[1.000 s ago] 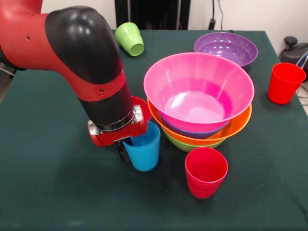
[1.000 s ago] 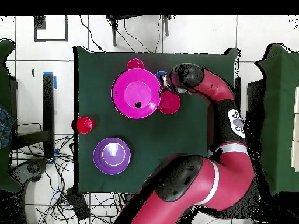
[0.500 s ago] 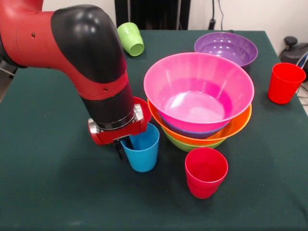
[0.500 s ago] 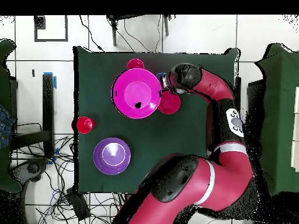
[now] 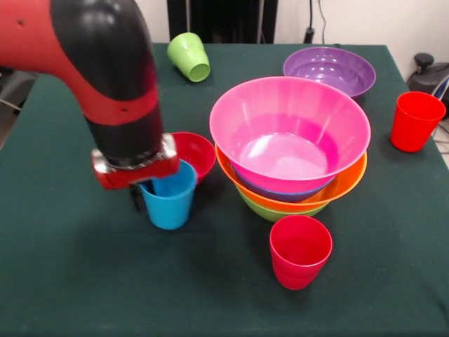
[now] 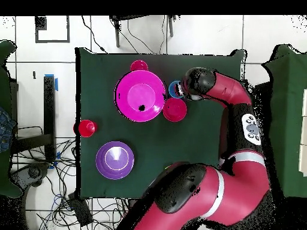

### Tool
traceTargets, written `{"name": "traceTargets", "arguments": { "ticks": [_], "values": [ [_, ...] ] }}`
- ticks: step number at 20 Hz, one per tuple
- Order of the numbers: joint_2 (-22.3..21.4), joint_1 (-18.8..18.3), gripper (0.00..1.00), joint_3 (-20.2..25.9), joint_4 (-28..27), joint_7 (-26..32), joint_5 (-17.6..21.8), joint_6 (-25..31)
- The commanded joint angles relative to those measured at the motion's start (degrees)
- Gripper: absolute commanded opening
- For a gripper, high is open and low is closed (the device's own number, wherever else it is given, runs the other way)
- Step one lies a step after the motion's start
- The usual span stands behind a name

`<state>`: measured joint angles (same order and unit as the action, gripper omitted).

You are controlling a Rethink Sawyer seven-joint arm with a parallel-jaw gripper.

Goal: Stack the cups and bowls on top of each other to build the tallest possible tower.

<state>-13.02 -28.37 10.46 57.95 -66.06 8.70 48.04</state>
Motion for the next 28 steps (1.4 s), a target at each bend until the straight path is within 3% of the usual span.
{"name": "traceTargets", "arguments": {
  "ticks": [1,5,12,15,23,28],
  "values": [
    [-6.01,-2.82,0.0,-1.8,2.93,7.69,4.94,10.61],
    [-8.3,-5.24,0.0,1.09,2.2,12.26,5.06,13.02],
    [-13.66,-8.78,0.0,6.43,7.76,15.55,3.27,13.06],
    [-15.04,-10.34,0.0,10.08,11.81,14.93,0.45,13.17],
    [-17.35,-11.93,0.0,16.31,17.7,13.99,-1.64,12.03],
    [-17.95,-14.0,0.0,20.82,22.37,9.81,-5.18,8.74]
  ]
}}
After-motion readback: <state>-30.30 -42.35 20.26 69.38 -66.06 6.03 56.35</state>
